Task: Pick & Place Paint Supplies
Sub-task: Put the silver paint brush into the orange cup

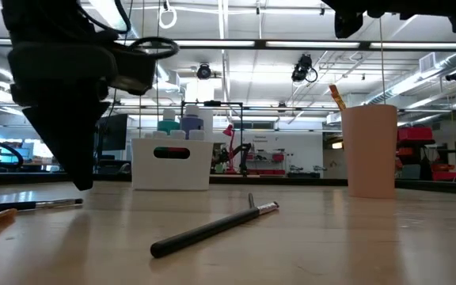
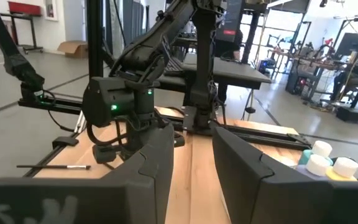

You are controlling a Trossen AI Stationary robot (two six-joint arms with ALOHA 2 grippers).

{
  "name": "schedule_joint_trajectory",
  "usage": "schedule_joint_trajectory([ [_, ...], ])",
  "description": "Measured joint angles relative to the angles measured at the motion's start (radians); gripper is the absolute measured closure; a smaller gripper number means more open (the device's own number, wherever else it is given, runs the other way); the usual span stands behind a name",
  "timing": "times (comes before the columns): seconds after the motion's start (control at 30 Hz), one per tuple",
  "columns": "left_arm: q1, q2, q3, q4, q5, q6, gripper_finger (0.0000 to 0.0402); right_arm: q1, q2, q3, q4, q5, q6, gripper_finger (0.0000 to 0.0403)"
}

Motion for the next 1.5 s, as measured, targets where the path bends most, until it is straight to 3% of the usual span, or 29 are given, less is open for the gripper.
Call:
schedule_joint_trajectory([
  [0.53, 0.003, 0.0, -0.004, 0.005, 0.028, -0.055, 0.0333, 0.0, 0.0, 0.0, 0.0, 0.001, -0.001, 0.0286],
  [1.0, 0.003, 0.059, 0.001, 0.017, 0.057, -0.006, 0.0335, 0.0, 0.0, 0.0, -0.002, 0.002, -0.001, 0.0286],
  [1.23, 0.003, 0.062, 0.0, 0.01, 0.062, 0.006, 0.0392, 0.0, 0.0, 0.0, -0.005, 0.002, -0.001, 0.0286],
  [1.4, 0.002, 0.053, 0.007, 0.011, 0.031, 0.002, 0.0393, 0.0, 0.0, 0.0, -0.005, 0.002, -0.001, 0.0286],
  [1.5, 0.002, 0.028, 0.013, -0.001, -0.041, 0.017, 0.0396, 0.0, 0.0, 0.0, -0.005, 0.002, -0.001, 0.0286],
])
